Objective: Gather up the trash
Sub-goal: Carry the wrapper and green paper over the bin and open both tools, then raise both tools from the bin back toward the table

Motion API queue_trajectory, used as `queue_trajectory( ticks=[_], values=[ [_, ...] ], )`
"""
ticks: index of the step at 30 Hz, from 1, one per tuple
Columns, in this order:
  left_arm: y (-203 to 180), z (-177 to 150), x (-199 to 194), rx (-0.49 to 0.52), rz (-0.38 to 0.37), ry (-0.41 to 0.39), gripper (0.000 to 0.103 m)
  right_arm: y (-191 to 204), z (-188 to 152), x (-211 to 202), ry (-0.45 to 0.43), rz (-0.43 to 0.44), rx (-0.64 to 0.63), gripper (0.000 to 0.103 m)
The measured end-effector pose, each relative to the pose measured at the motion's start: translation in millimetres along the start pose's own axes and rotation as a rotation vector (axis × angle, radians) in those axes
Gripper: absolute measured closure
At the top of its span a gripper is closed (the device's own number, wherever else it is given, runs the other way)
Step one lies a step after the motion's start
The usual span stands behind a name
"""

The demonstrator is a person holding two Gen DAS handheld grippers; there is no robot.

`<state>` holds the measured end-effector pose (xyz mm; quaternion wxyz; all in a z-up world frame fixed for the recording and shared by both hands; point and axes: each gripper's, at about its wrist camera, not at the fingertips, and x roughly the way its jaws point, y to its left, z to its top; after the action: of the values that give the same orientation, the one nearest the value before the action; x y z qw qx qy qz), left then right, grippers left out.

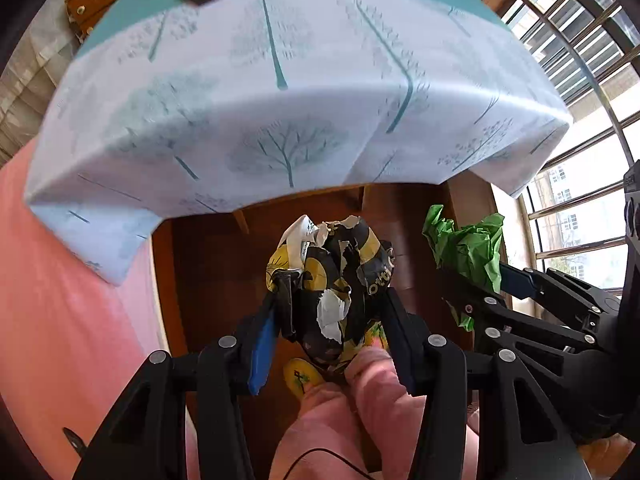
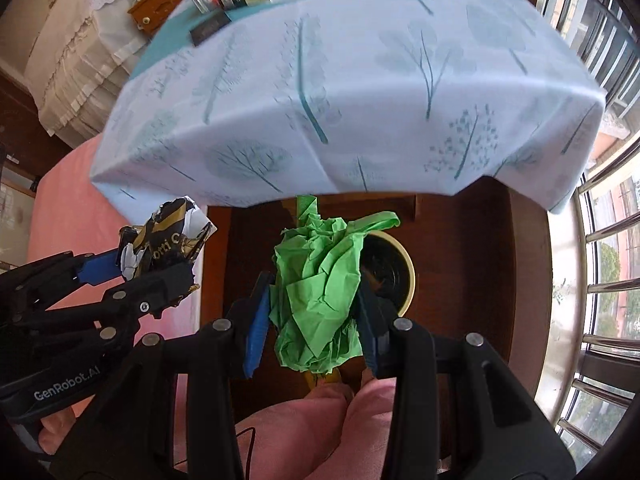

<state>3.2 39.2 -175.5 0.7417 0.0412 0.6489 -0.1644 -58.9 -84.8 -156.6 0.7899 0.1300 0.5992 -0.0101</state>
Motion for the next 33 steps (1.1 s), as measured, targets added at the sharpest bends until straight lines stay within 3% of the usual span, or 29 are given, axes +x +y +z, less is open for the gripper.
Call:
queue_trajectory(
  ticks=[10, 17, 21, 23, 33],
  values=[
    [6.7, -8.4, 170.0, -0.061, 0.058, 0.065, 0.05, -64.2, -28.7, 158.4, 0.111, -0.004, 0.048, 0.067],
    [13.8, -9.4, 233.7, -0.067, 0.046, 0.129, 0.031, -91.2, -37.2, 215.1, 0.129, 0.018, 0.111, 0.065],
    [21.4, -15.1, 246.4, -0.096, 0.025, 0.123, 0.01, -101.8, -39.4, 227.6, 0.126, 0.023, 0.13, 0.061],
    [24.5, -15.2, 245.8, -0.105, 0.023, 0.113, 0.009, -103.1, -38.3, 230.0, 0.117, 0.014, 0.137, 0.051],
    [26.4, -7.0, 195.0, -0.09, 0.029, 0.076, 0.007, -94.5, -33.8, 209.9, 0.106, 0.002, 0.137, 0.049]
  ],
)
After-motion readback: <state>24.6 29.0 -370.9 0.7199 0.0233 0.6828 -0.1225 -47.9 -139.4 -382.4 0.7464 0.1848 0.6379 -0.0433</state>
